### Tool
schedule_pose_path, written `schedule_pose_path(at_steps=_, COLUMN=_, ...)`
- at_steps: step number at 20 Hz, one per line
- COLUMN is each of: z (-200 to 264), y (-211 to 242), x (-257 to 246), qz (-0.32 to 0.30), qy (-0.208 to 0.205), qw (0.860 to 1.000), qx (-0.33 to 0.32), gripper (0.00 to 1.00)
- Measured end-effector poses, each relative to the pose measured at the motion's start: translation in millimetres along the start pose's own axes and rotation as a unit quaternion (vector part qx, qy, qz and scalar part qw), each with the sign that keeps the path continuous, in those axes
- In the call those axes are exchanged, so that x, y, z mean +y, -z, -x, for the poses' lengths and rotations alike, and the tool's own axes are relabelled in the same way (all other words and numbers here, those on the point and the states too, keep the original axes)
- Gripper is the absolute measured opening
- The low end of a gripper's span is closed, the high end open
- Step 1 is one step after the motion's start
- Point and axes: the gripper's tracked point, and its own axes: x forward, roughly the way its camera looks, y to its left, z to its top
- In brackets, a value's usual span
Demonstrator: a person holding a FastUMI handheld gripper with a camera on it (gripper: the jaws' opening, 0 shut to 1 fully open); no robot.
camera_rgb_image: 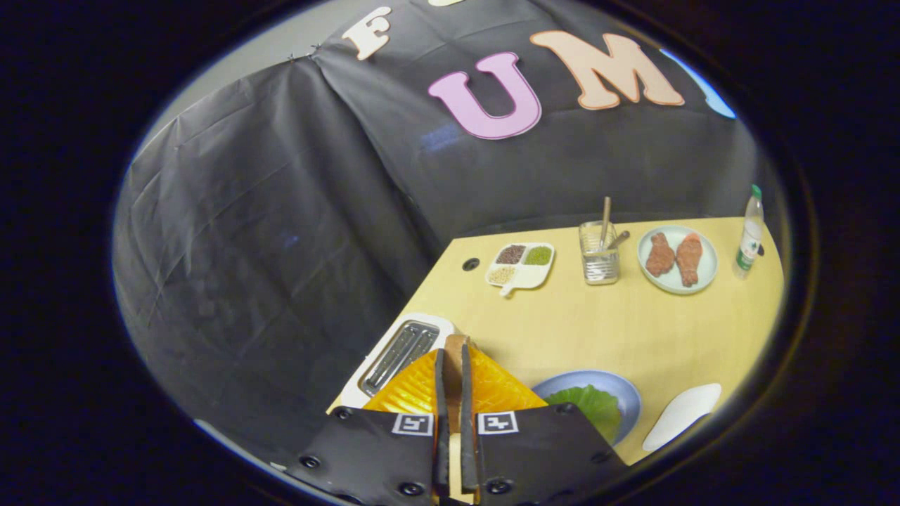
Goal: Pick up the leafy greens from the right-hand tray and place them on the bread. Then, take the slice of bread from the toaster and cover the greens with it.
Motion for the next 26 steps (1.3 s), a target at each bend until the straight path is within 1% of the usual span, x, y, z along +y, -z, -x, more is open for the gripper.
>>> schedule_pose_path(at_steps=6, z=3, y=27, x=-34, qz=-0.020, qy=0.017, qw=1.000, qx=0.011, gripper=0.09)
schedule_pose_path(at_steps=11, z=-4, y=45, x=-63, qz=-0.045, qy=0.031, qw=0.998, qx=0.016, gripper=0.09)
schedule_pose_path(at_steps=15, z=-4, y=61, x=-92, qz=-0.057, qy=0.052, qw=0.997, qx=0.026, gripper=0.09)
schedule_pose_path(at_steps=19, z=-5, y=80, x=-121, qz=-0.035, qy=0.082, qw=0.995, qx=0.044, gripper=0.09)
schedule_pose_path(at_steps=25, z=-1, y=87, x=-152, qz=-0.040, qy=0.108, qw=0.992, qx=0.049, gripper=0.09)
schedule_pose_path(at_steps=26, z=0, y=91, x=-157, qz=-0.039, qy=0.112, qw=0.992, qx=0.052, gripper=0.10)
